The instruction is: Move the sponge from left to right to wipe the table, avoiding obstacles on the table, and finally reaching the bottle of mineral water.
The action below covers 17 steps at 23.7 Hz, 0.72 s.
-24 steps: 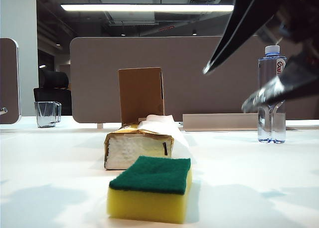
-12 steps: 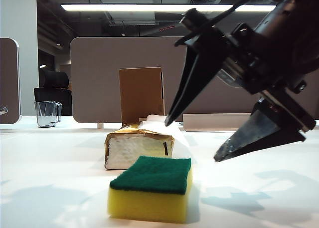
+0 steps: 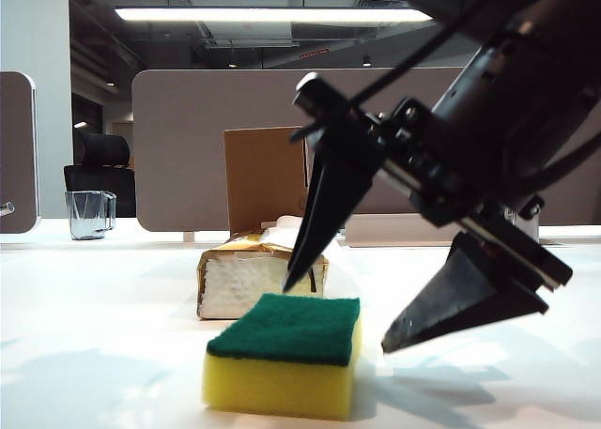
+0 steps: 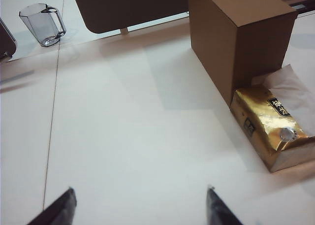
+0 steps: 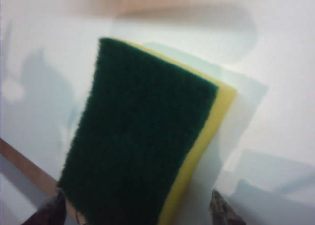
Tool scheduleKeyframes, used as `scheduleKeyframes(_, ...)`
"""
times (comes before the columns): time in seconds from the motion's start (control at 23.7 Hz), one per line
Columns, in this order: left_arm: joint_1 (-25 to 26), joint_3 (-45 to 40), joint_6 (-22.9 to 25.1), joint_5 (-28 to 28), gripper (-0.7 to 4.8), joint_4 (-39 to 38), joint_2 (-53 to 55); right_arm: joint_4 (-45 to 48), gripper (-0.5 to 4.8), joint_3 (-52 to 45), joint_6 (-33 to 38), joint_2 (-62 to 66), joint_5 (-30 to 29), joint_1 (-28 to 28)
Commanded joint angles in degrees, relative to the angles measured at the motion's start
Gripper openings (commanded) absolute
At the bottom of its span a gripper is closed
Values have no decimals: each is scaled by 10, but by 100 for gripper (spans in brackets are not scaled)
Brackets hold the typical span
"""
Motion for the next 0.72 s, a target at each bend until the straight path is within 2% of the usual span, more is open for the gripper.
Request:
scheduleKeyframes(0.04,1,3,-2,4,341,4,-1,13,377,3,8,17,18,7)
scheduleKeyframes(0.38,1,3,-2,4,341,-2,-6,50,376,3,22,48,20,9)
scheduleKeyframes(0.55,1,3,-2,4,341,-6,-8,50,353,3,28,53,32,9)
scheduleKeyframes(0.68,1,3,-2,4,341,-7,-8,46,304,3,30,53,43,11)
scheduleKeyframes(0.72,1,3,-2,4,341,-7,-8,46,303,3,31,56,45,14)
